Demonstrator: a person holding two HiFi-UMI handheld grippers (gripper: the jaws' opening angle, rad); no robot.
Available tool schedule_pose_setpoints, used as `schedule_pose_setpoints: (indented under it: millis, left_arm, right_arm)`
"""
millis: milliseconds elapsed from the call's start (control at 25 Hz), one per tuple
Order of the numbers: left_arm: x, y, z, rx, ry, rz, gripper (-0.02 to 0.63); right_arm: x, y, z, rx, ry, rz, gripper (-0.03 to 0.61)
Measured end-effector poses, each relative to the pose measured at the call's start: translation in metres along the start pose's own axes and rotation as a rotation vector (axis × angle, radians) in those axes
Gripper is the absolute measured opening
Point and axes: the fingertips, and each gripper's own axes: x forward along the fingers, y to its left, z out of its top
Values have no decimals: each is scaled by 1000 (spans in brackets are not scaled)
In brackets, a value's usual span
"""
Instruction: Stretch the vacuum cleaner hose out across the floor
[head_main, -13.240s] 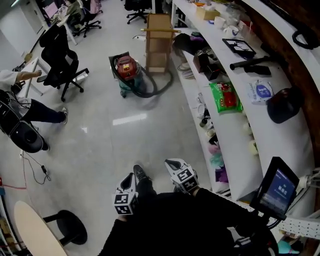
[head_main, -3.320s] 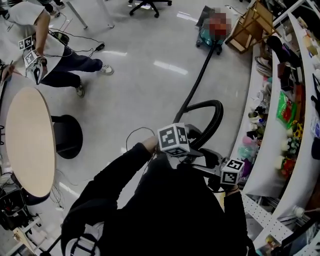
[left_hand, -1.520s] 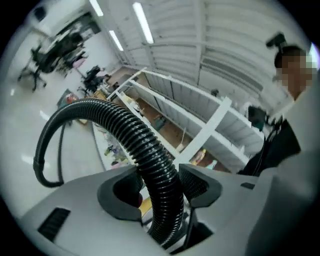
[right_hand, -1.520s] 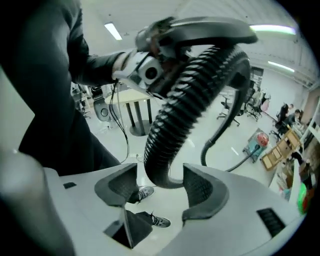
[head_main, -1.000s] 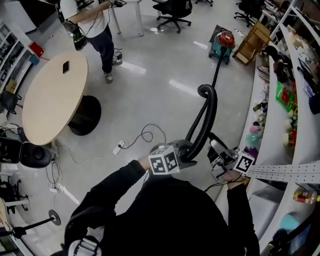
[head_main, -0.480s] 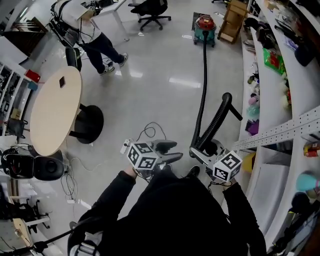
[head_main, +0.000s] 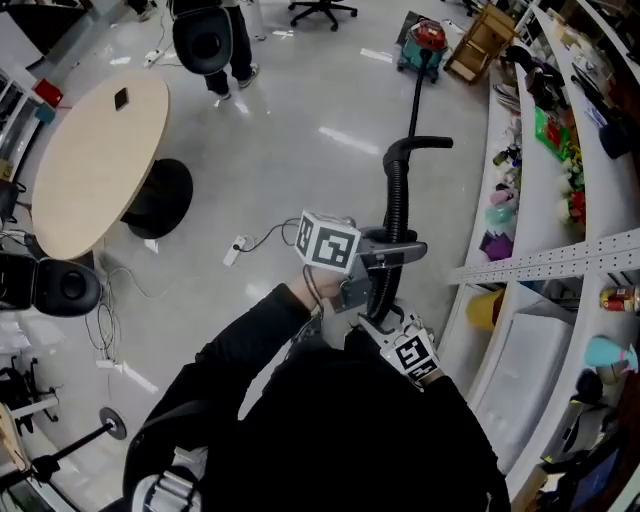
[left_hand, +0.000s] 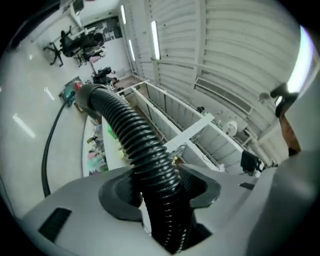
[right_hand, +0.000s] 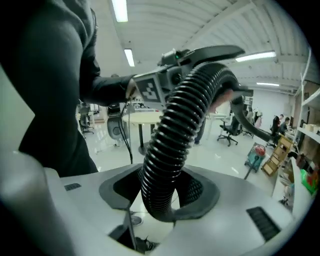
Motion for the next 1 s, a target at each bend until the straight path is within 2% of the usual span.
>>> schedule_pose_setpoints:
  millis: [40,80,160,240,280,360,400,520,560,640,720,800,880,920,1000]
  left_arm:
    - [-16,2,-12,47,25,32,219]
    - [-31,7,-26,107,64,79,211]
    - [-58,23,-54,244,153,191,184]
    - [-80,34,-78,397,238,279,164]
    - [-88,34,-90,486,280,301,163]
    - [-96,24,-115,653,362,289,161]
    - [-97,18,-131,709,403,266,161]
    - [-99,5,-180,792,518,231,161]
    - [-98,3,-195,820,556,238,161]
    - [-94,2,-228,883,650,271,161]
    - [-89,3,-264,952,749,303,163]
    - [-85,2,-298,1027,832,337,163]
    - [-80,2,-331,1111,894,393,163]
    - [-76,3,-346,1141,911,425,163]
    - [-68,11,-372,1153,921,496,164]
  right_arm:
    - [13,3,-14,37,66,-39,199]
    - [24,4,-30,89,137,-74,202]
    - [35,7,-60,236,245,-107,287]
    - [26,16,-77,391,280,-96,295]
    - [17,20,-77,463,261,-82,295]
    - [-10,20,-52,616,120,-54,293]
    - [-27,12,-26,693,-9,-46,293]
    - [-94,-38,66,891,-493,-68,293]
    - [-116,-54,85,935,-615,-80,294]
    - [-149,-72,104,1003,-764,-87,326]
    - [-168,-78,101,1084,-816,-106,360]
    - [-180,-78,79,1159,-801,-180,376]
    - [-197,-64,57,1163,-755,-247,368]
    - [-208,-53,49,1142,-738,-252,353]
    - [-229,-28,39,1096,-750,-209,243]
